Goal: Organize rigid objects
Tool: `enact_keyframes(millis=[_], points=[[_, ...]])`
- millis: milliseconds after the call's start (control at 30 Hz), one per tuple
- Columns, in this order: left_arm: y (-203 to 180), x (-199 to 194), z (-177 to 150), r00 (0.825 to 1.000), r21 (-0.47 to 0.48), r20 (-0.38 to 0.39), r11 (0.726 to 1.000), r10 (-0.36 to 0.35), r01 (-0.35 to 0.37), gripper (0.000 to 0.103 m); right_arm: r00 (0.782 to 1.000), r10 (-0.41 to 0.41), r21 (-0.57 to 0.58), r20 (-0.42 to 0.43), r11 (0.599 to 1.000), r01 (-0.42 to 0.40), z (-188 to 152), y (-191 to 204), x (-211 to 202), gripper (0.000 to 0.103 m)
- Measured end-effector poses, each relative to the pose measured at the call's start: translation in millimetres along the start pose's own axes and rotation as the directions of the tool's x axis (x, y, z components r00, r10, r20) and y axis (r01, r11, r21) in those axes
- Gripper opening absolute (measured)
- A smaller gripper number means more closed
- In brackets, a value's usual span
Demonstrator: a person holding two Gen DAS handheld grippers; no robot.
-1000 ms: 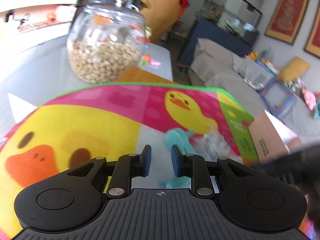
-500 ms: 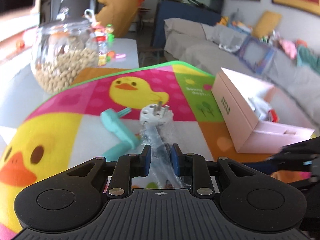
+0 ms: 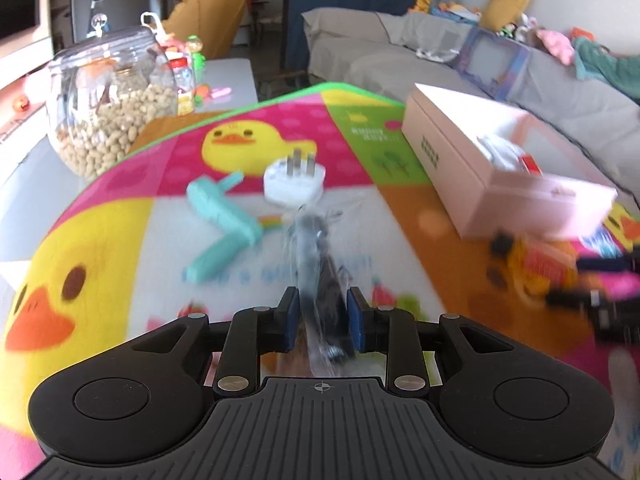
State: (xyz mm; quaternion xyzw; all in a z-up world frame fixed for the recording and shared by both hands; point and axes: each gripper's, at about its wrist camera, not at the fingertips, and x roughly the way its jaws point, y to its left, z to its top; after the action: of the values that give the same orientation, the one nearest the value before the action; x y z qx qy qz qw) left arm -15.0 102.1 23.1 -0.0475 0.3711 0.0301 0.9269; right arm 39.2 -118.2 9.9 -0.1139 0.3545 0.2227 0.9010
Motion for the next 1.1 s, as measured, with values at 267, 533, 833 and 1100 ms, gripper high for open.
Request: enact_keyframes(millis=[267, 533, 833, 1100], points=[[3.5, 2.5, 1.1, 1.0, -0.048, 0.016, 0.999, 0.005, -0.005, 0.033, 1.0, 0.003, 0.083, 0.008, 0.997, -0.003, -6.2, -9.6, 6.6, 0.091], [-6.3, 13.8, 5.3, 0.999, 0.007, 0.043, 1.0, 0.018, -0.018, 0.037, 0.998, 0.047, 0.046, -0.042, 0.998, -0.045, -4.2, -2.3, 7.7, 0.103], [3.8, -8.7, -21.1, 0.995, -0.022, 0.085, 0.999, -0.045, 0.047, 0.029, 0.999, -0.043, 0.077, -0.029, 0.996, 0.045, -1.1, -10.6, -0.9, 0.089], [4.8, -8.7, -22.2, 0.994, -0.04, 0.099, 0.998, -0.049, 0.053, 0.028, 0.996, -0.093, 0.15, 0.005, 0.984, 0.091, 0.0, -10.6, -8.5, 0.088]])
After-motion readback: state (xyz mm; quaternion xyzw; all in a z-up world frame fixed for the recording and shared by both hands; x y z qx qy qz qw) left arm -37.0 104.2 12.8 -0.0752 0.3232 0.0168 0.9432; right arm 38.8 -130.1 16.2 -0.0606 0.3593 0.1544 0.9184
